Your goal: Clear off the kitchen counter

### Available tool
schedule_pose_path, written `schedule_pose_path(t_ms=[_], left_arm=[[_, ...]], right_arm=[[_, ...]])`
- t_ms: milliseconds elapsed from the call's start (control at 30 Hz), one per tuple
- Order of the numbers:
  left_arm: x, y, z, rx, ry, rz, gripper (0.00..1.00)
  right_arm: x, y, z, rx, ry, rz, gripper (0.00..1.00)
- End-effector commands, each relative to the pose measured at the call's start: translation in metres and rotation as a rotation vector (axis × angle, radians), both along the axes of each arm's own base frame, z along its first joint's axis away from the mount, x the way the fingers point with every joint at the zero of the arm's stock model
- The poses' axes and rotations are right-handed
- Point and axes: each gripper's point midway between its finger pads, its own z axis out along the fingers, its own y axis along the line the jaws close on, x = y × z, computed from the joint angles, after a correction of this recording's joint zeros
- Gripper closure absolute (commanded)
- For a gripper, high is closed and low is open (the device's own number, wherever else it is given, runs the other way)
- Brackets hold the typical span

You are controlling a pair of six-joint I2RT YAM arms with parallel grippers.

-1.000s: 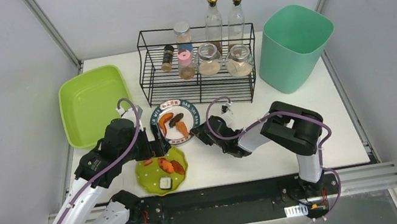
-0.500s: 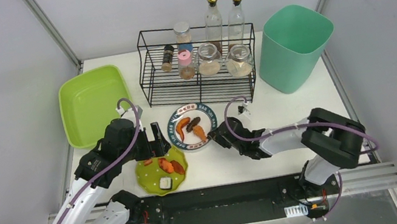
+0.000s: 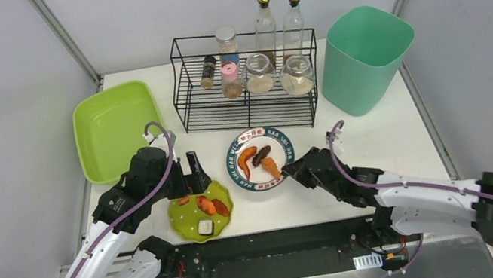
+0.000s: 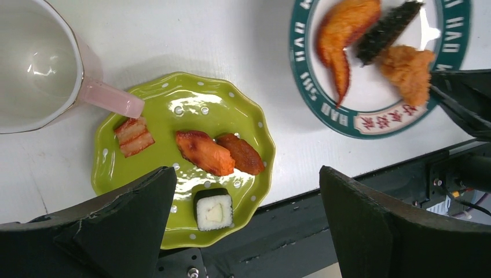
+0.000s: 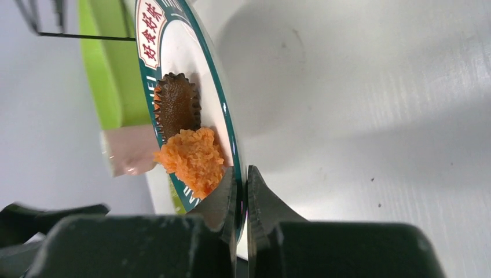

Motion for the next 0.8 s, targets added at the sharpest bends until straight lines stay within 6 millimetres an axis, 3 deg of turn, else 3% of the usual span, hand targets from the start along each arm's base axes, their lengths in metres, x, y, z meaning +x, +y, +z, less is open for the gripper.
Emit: schedule_pose_path(t_ms=[0, 167, 400, 533, 767], left_arm=[[0.002, 0.003, -0.002, 0.01, -0.016, 0.009, 0.01], [0.002, 0.003, -0.002, 0.012, -0.014, 0.008, 0.01], [0.002, 0.003, -0.001, 0.012, -0.017, 0.007, 0.01], [0.003, 0.003, -0.001, 0.014, -0.017, 0.006, 0.01], [0.001, 0.003, 0.0, 0.003, -0.022, 0.004, 0.01]], right_arm=[[-0.004, -0.009, 0.058, 0.122, -0.104, -0.009, 1.0], [-0.02, -0.035, 0.086, 0.085, -0.123, 0.012, 1.0], [-0.034, -0.066, 0.145, 0.083, -0.177, 0.013, 1.0], [-0.033, -0.078, 0.184, 0.092, -0.228, -0.013, 1.0], [-0.016, -0.088, 0.234, 0.058, -0.318, -0.091, 1.0]])
